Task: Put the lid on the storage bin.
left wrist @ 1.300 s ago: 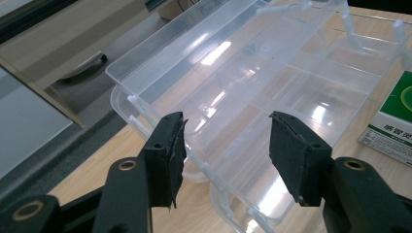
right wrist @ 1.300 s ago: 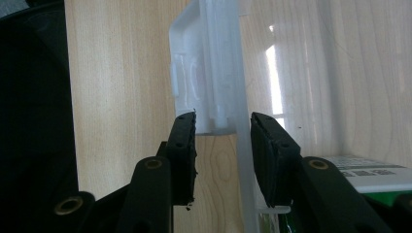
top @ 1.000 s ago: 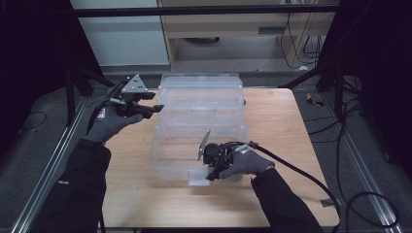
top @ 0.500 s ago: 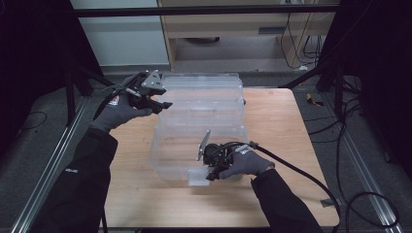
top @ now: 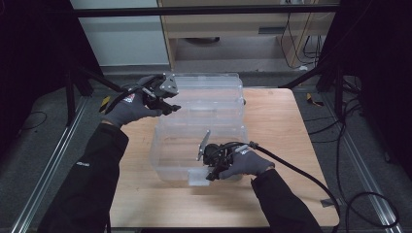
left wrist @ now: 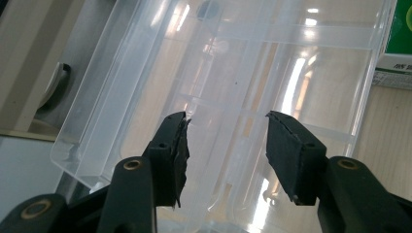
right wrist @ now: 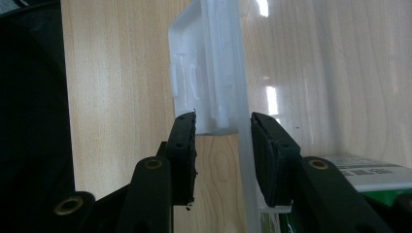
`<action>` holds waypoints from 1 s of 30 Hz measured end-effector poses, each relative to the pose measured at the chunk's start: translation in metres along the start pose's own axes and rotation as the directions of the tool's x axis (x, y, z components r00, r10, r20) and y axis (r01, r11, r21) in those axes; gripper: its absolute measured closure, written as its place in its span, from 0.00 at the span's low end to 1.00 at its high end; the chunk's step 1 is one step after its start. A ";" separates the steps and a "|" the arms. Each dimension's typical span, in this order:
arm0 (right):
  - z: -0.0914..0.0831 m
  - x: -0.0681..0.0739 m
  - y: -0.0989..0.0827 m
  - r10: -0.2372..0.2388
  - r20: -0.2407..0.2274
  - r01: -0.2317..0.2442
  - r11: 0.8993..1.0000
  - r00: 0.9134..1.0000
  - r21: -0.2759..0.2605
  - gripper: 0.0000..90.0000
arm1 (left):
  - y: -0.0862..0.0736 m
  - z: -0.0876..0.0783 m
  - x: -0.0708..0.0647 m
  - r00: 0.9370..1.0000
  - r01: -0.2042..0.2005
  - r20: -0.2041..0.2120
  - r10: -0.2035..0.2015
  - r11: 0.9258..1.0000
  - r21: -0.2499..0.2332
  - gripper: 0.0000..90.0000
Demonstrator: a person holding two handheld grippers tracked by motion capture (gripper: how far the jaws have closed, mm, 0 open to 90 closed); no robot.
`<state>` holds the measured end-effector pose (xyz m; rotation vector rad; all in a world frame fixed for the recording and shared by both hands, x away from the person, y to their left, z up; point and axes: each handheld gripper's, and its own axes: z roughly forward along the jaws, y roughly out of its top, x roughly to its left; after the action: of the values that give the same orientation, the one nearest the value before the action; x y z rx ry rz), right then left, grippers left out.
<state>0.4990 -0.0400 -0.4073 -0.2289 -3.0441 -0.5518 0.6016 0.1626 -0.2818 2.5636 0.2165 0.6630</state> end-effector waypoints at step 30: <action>0.000 0.000 0.000 0.001 -0.001 -0.001 1.000 1.000 -0.002 0.70 | 0.004 0.037 -0.002 0.998 -0.070 0.010 0.070 0.993 0.094 0.68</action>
<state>0.4993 -0.0399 -0.4075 -0.2299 -3.0423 -0.5540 0.6181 0.1435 -0.3086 2.6738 0.1597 0.6849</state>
